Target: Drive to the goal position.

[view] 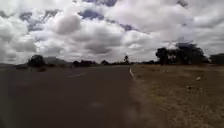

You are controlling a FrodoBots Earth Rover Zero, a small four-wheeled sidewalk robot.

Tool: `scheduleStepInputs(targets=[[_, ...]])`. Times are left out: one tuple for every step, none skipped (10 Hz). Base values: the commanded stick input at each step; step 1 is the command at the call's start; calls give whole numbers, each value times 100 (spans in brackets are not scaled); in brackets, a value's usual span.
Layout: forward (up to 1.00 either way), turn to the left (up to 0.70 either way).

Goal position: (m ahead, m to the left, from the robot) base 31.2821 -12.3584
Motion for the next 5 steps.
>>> scheduleStepInputs(targets=[[85, 0], [85, 0], [85, 0], [85, 0], [85, 0]])
